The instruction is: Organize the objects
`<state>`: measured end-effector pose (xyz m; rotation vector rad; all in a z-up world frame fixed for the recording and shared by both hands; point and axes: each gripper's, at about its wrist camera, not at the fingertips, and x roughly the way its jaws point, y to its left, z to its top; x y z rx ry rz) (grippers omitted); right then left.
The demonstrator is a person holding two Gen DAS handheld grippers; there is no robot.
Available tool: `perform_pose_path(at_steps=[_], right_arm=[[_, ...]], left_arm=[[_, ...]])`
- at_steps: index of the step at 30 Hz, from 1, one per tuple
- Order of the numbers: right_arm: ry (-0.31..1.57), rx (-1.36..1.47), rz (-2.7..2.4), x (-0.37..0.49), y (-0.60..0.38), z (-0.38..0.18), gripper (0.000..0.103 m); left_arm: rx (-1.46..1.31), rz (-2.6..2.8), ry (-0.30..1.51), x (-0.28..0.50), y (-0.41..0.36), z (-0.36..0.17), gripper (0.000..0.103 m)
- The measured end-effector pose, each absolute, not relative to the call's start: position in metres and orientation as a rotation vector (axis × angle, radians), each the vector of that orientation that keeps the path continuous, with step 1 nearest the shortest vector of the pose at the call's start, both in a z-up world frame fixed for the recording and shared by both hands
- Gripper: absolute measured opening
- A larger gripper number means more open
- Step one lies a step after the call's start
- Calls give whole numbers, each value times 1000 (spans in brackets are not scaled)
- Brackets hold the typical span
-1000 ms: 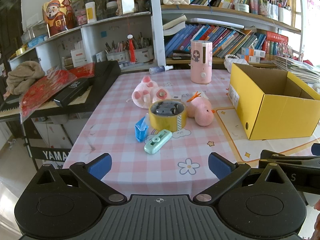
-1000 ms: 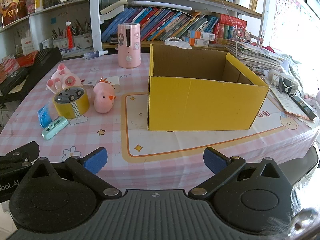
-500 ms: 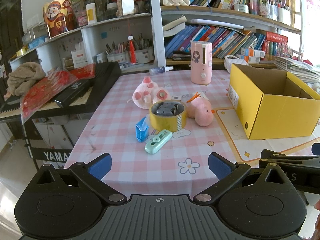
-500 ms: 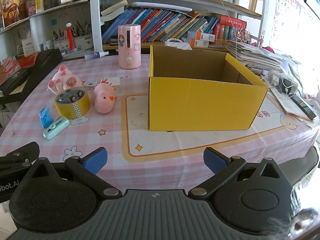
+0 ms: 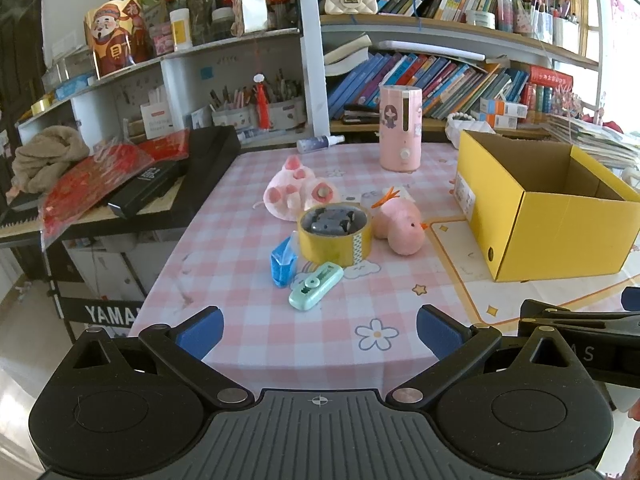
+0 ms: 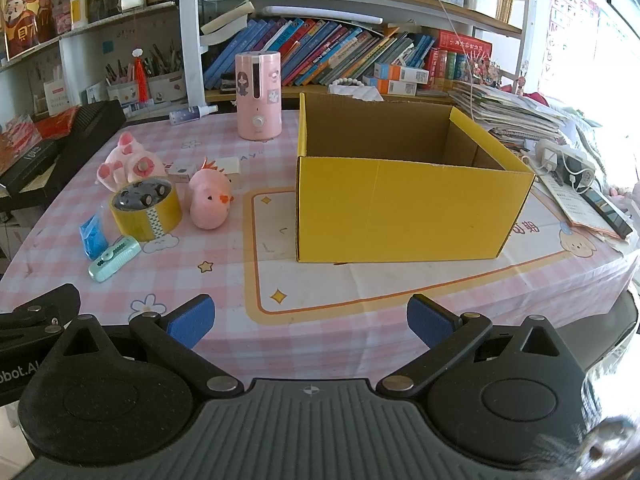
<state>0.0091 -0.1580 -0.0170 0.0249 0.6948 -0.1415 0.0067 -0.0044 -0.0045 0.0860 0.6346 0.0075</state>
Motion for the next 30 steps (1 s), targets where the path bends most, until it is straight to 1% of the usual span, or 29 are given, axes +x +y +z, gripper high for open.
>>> perform_pose_path(at_steps=[24,30], right_arm=[[680,28,-86,16,-145,-9,103],[657,23,-43,21,-138,-6,101]], left_arm=[[51,32,624,11,15,-3,103],[30,74,639,14,25,-5,103]])
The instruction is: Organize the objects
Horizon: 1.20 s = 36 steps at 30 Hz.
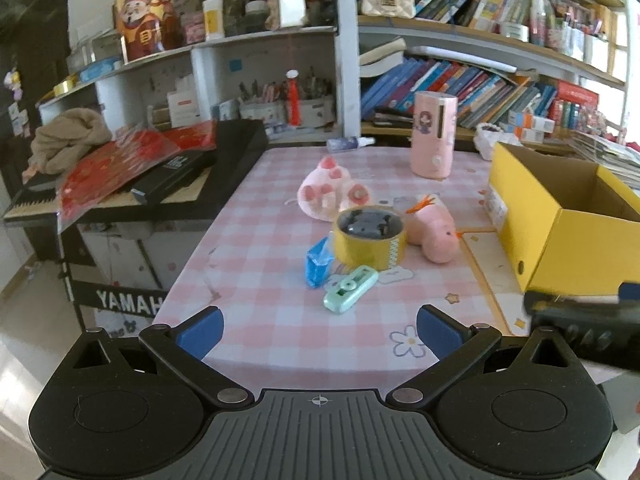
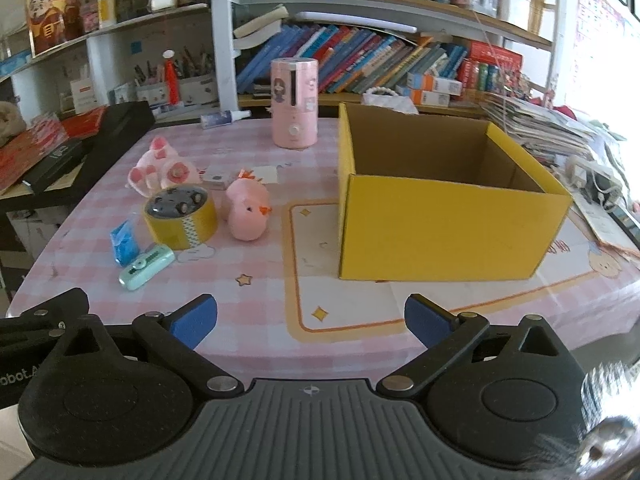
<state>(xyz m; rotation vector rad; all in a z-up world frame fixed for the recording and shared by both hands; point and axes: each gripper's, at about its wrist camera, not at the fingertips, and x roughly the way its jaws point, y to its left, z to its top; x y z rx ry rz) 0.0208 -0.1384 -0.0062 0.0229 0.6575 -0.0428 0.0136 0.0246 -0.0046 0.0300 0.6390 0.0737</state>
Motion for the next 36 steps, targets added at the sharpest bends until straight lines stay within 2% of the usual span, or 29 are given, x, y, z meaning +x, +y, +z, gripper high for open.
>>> perform_pose_path(at_steps=[5,9,11,13,16,31,32,34,36], right_arm=[[552,52,-19,24,-137,5,101],[541,47,23,39,-132,7,100],[561,40,56,51,-128,6,95],[585,33,77,62,-126,6,81],[612,30,101,79,-123,3,72],[729,-16,246,178,-108,-20,72],[745,-26,236,185,-107,-24,72],[772,-43,210,196,-107,-31,72],[796,-48,191,206,-109,-38,72]], left_arm=[[7,92,663,19,31,-9,103],[-7,97,661,28,35,-11,103],[-8,105,664,35,35,-12,103],[1,119,675,42,34,-14,103],[20,136,697,55,32,-18,103],[51,102,788,125,22,-42,101],[43,95,803,129,23,-44,101],[23,73,835,137,23,-50,93],[6,37,869,145,22,-57,73]])
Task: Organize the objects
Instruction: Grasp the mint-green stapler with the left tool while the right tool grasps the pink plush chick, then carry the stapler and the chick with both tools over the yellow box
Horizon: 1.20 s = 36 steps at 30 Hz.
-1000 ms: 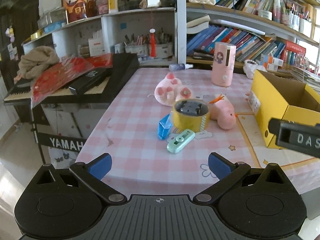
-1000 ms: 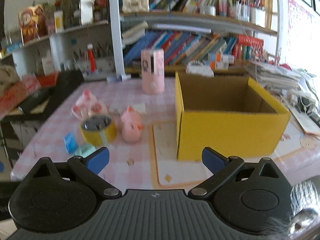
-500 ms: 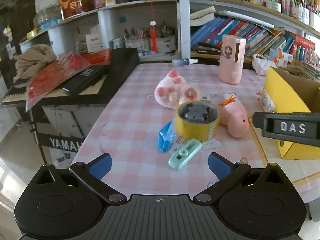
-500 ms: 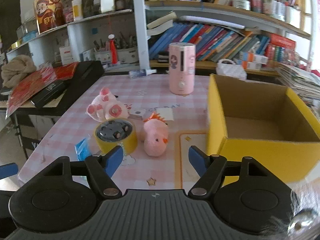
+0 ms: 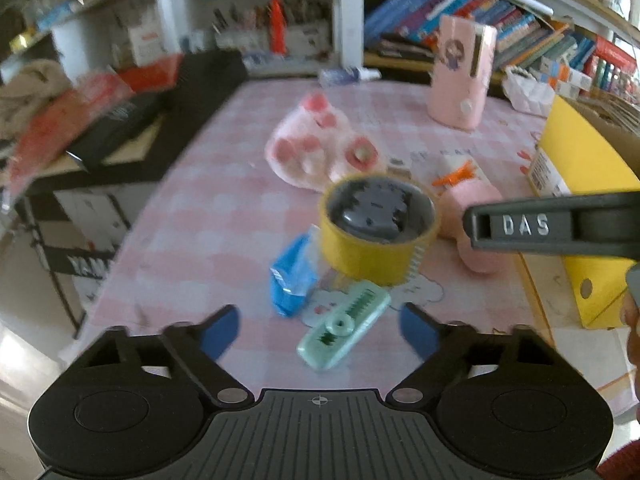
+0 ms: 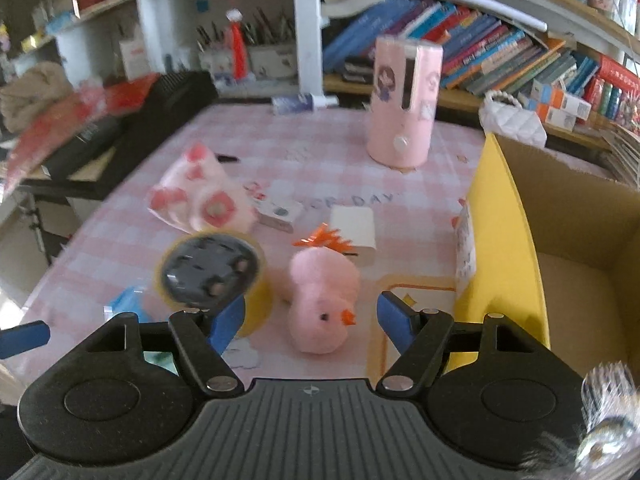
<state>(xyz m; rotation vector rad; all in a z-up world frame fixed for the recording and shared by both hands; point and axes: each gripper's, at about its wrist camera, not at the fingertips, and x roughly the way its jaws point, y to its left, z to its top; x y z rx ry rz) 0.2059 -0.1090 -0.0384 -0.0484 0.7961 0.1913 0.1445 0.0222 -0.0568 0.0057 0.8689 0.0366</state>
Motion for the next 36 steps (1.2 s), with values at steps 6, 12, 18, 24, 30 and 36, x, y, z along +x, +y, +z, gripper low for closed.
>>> perform_pose_path(at_steps=[6,12,18,24,30,36], right_arm=[[822,-50,187,226,-115,-47,71],[876,-27,177,246,-120,-57,70],[949,15,212,258,-120,-74,56],[901,39,232,251,-123,-66,41],[811,36,246,233,-127,-41,41],[781,28,265,210,-125,-27,41]], left_arm=[[14,-25,919,161,13,-68,54],[48,-43,951,170,10,-74,38],[47,-61,959,172,12,-72,23],[11,-61,866,165,17,-53,23],[2,-68,782,153,19,-36,23],[-7,-79,725,139,25,-22,23]])
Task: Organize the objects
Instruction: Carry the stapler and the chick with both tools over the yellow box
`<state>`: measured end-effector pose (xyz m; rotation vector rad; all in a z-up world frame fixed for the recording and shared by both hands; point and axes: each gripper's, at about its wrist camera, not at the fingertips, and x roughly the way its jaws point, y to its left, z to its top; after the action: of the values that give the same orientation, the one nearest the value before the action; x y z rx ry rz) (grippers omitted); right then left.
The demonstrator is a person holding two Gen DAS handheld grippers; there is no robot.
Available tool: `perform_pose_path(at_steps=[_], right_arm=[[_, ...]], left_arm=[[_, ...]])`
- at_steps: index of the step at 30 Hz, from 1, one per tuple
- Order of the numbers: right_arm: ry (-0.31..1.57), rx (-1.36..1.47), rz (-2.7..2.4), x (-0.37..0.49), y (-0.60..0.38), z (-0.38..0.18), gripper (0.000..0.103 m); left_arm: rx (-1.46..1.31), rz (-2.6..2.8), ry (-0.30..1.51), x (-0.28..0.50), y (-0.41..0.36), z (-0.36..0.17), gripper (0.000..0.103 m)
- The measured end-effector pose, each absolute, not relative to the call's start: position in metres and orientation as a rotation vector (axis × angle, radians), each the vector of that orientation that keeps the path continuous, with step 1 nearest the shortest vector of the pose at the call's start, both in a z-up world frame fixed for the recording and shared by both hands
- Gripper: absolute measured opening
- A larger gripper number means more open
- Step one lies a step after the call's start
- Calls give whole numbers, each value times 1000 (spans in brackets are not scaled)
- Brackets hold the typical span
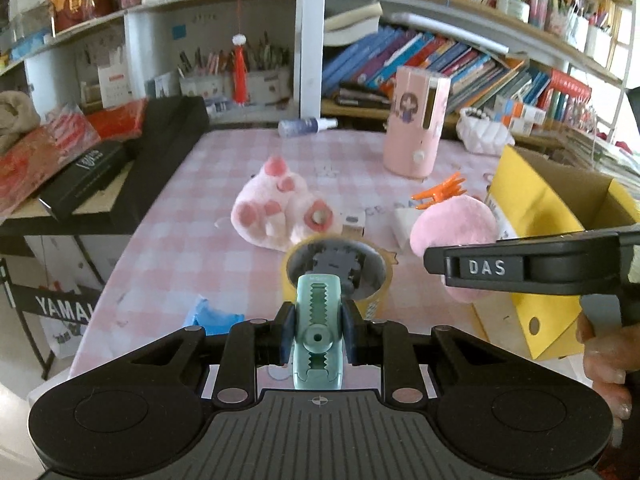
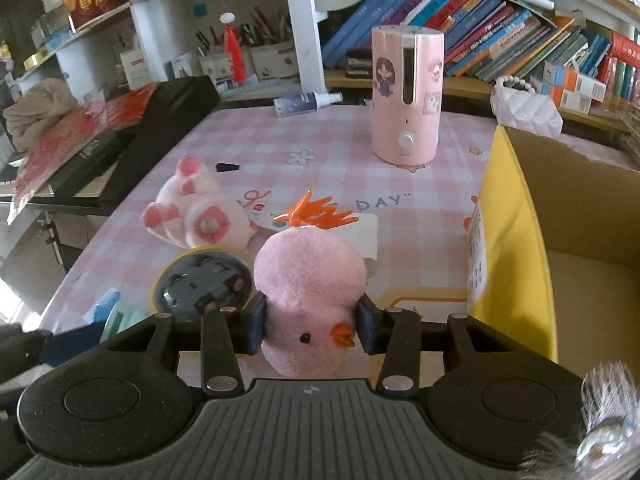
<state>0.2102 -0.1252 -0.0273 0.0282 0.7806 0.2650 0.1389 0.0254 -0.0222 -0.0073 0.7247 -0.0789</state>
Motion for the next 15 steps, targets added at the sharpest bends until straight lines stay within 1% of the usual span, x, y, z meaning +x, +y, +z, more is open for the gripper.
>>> perform_pose_path(at_steps=[6,15], right_arm=[[734,-7,274,180,-125,-14,41],[752,19,240,136,-122,-15,41]], left_arm=[[-13,-87,698,118,32,-16,23],[1,-126,694,80,37,-12,23]])
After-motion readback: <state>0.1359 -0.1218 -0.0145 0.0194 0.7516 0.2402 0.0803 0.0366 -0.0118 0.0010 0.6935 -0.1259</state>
